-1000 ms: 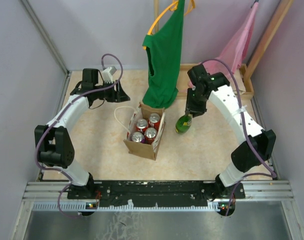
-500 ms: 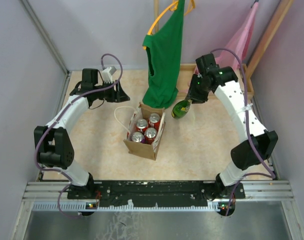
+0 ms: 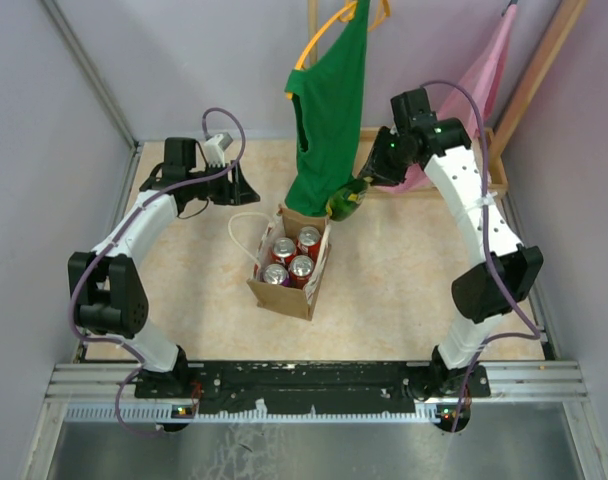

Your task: Place the beverage into the canvas bag

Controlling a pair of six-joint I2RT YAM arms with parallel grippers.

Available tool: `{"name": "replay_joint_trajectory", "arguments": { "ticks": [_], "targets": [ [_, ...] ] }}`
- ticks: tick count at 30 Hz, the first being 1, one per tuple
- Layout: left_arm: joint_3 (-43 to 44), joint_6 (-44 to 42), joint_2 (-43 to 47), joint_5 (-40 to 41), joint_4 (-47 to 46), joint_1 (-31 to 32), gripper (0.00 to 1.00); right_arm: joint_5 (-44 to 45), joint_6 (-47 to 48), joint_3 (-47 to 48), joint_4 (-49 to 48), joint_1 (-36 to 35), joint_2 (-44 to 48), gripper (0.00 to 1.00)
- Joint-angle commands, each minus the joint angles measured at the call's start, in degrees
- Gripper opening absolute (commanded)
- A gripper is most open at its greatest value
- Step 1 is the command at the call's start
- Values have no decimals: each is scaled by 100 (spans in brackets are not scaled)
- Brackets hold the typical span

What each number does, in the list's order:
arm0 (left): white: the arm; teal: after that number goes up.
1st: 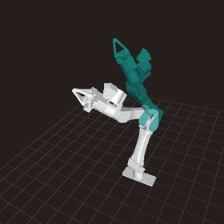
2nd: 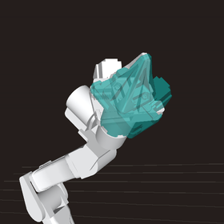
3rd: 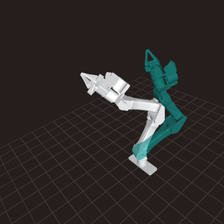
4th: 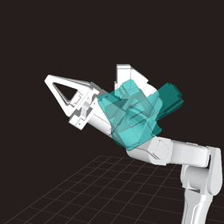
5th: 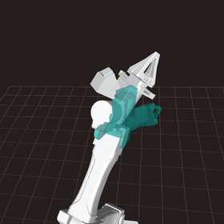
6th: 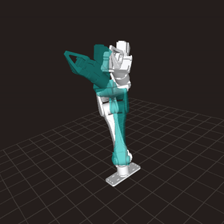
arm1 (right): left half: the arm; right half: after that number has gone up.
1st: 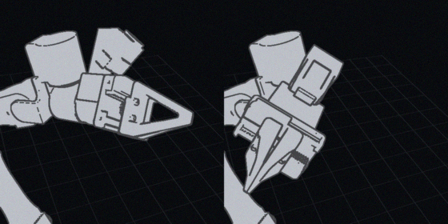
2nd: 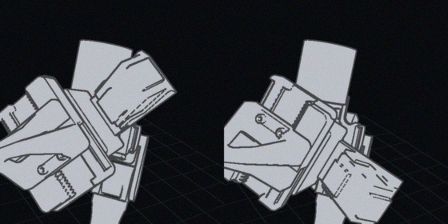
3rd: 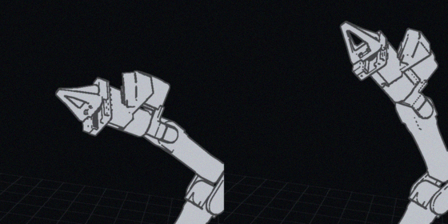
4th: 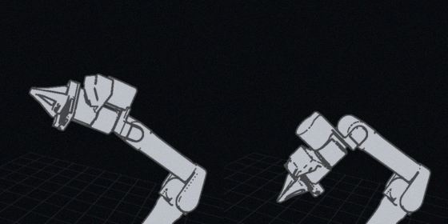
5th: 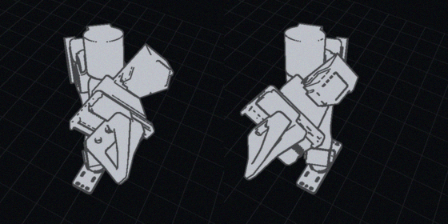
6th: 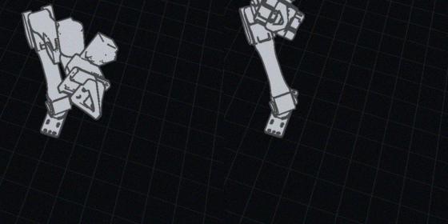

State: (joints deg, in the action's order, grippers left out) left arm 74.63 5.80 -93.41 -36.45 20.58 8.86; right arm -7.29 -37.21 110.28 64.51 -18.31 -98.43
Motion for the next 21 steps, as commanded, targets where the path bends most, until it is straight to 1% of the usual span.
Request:
{"name": "replay_joint_trajectory", "arguments": {
  "ticks": [1,12,21],
  "targets": [
    [-71,32,226,-20,-89,10,62,-446,-205,816,-846,17,9,0],
    [-84,42,226,-20,-89,10,62,-888,-478,1095,-1384,11,-41,0],
    [-106,36,244,-38,-89,10,62,-1363,-946,648,-2061,17,178,0]
  ]
}}
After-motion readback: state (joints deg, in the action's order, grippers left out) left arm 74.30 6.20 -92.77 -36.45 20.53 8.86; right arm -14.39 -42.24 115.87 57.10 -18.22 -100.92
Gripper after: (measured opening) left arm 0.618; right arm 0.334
